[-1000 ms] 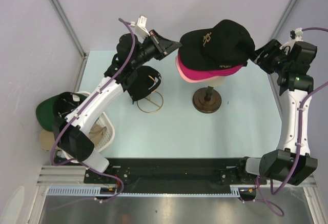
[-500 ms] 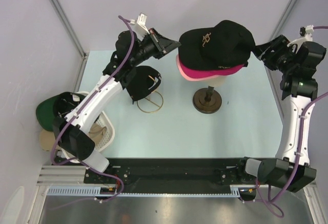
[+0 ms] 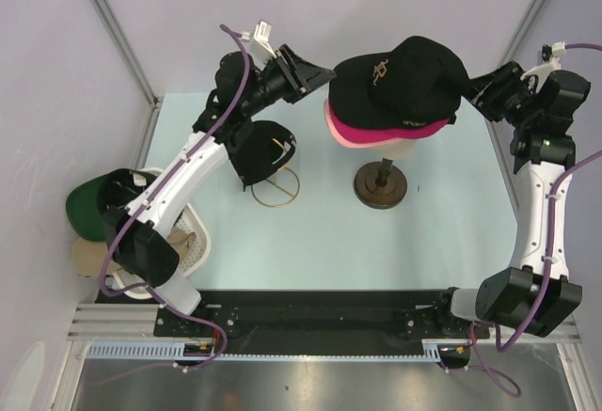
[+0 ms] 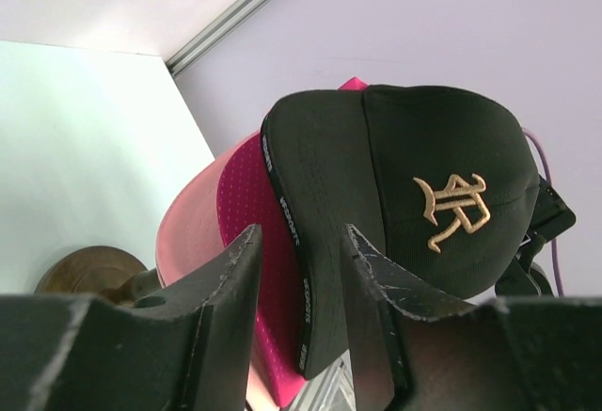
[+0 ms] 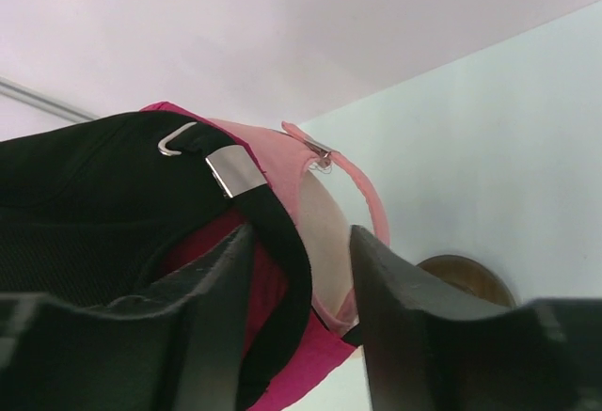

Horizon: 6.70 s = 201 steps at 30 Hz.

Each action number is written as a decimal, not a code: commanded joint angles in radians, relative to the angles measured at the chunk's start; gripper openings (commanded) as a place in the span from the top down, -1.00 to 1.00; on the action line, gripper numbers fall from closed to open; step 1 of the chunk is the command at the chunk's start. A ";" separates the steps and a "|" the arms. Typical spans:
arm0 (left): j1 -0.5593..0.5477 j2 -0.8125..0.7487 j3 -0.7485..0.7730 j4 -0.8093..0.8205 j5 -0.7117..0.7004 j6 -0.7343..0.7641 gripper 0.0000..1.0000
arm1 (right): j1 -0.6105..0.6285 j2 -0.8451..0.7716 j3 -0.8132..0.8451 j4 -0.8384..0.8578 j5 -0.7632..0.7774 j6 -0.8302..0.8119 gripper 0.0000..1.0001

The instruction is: Stack the hats

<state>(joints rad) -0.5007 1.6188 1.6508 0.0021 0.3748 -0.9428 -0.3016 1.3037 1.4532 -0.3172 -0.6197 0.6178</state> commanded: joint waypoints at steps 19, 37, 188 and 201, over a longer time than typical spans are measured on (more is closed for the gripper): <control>-0.012 0.052 0.030 0.131 0.062 -0.059 0.99 | 0.012 0.051 -0.024 -0.052 -0.035 -0.064 0.89; -0.016 0.069 0.063 -0.212 -0.114 0.110 0.99 | 0.067 0.134 -0.027 -0.215 0.164 -0.190 1.00; -0.002 -0.056 -0.241 -0.071 -0.258 -0.287 0.99 | 0.107 0.166 0.088 -0.427 0.387 -0.377 1.00; -0.021 0.151 0.214 -0.278 -0.033 0.053 0.99 | 0.098 0.088 0.136 -0.342 0.157 -0.322 0.80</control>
<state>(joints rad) -0.5434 1.7100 1.7588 -0.0292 0.3992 -1.1027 -0.1925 1.4101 1.5940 -0.5655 -0.4171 0.3027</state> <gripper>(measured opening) 0.029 0.033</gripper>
